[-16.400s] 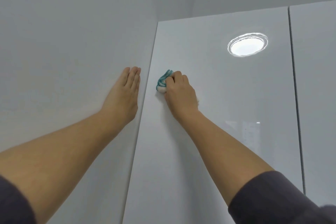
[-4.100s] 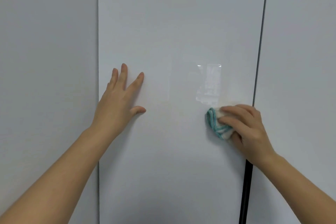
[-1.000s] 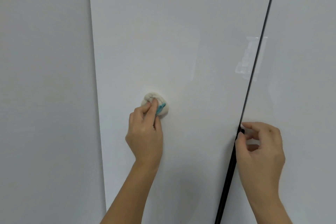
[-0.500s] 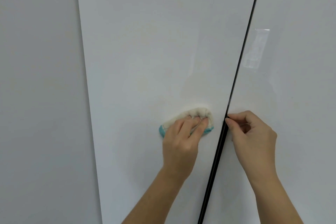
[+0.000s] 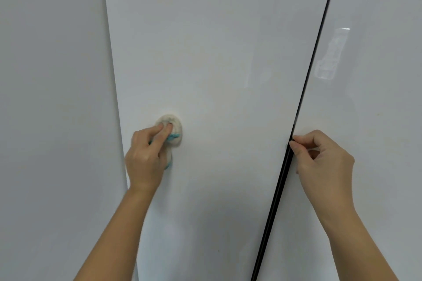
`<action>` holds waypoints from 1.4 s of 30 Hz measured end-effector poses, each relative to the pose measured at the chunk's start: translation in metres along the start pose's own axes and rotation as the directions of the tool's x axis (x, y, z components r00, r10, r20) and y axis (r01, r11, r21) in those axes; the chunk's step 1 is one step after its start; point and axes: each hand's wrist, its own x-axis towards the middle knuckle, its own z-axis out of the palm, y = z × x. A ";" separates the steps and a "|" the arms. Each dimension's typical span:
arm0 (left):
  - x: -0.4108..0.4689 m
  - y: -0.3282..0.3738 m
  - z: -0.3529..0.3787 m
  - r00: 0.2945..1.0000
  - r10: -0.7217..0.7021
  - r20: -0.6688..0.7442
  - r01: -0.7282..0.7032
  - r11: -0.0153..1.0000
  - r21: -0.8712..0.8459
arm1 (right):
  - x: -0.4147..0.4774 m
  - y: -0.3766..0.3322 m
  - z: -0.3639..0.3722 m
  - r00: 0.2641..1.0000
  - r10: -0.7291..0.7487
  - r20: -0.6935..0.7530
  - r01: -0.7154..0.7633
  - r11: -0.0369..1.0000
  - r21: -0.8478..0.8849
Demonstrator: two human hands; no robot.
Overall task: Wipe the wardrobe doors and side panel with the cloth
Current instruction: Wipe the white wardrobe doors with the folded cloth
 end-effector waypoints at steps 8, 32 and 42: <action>0.007 -0.049 -0.013 0.936 -0.344 0.078 0.340 0.938 0.065 | -0.002 -0.004 0.005 0.999 0.005 -0.032 -0.007 0.998 -0.066; -0.049 0.105 0.002 0.888 -0.448 0.102 0.460 0.863 -0.210 | 0.003 -0.001 0.005 0.999 -0.030 -0.016 0.027 0.988 -0.150; -0.053 0.173 0.003 0.921 -0.343 0.186 0.383 0.888 -0.255 | 0.005 0.004 0.006 0.999 -0.049 -0.016 0.047 0.990 -0.133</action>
